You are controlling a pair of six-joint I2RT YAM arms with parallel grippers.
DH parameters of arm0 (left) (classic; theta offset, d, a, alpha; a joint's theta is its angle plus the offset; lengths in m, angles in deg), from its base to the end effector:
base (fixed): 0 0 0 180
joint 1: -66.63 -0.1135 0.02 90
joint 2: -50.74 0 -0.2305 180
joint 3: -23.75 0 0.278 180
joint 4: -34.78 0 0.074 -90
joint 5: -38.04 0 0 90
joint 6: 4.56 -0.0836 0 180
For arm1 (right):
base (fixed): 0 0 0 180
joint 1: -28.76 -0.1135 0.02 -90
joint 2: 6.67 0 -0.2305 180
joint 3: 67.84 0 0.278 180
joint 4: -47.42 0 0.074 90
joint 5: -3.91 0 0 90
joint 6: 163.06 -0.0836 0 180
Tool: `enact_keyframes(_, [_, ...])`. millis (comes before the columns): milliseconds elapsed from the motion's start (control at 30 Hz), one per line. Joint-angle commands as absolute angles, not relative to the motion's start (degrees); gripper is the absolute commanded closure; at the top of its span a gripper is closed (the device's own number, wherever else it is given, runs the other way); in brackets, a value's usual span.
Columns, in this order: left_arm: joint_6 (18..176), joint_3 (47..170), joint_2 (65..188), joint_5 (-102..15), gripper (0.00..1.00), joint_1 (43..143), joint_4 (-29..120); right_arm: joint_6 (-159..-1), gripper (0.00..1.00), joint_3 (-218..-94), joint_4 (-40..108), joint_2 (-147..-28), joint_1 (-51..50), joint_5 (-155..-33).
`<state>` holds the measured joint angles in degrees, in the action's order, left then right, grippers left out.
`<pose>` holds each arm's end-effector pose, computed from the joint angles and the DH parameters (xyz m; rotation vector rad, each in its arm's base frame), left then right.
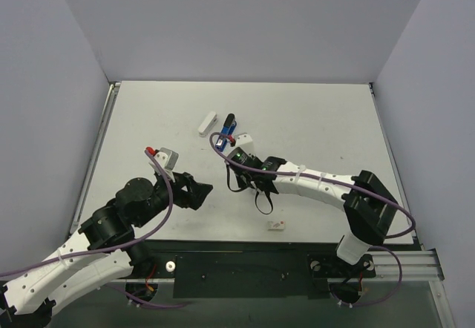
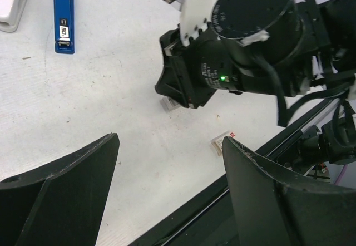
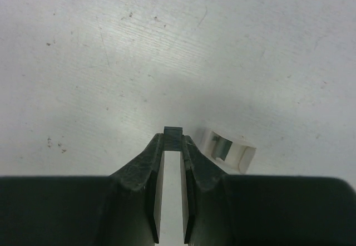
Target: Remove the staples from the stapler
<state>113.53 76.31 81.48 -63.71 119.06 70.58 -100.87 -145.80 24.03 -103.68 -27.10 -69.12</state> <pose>0.1545 -0.1729 0.2970 0.2485 1.8691 -0.8017 0.2584 0.3377 0.1476 -0.4113 2.2714 0.4209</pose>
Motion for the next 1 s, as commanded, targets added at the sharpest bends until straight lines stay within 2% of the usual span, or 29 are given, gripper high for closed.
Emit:
enact_keyframes(0, [113.30, 77.88, 81.76, -63.56, 0.15, 119.19, 67.73, -104.16, 0.97, -140.60, 21.15, -97.65, -26.26, -65.44])
enact_keyframes(333, [113.47, 77.09, 82.64, -62.95, 0.14, 119.19, 66.32, -108.38, 0.97, -132.43, 22.21, -93.07, -23.10, -65.17])
enact_keyframes(967, [113.30, 76.73, 83.35, -62.86, 0.14, 119.19, 65.79, -111.20, 0.96, -130.31, 24.58, -95.44, -21.08, -66.14])
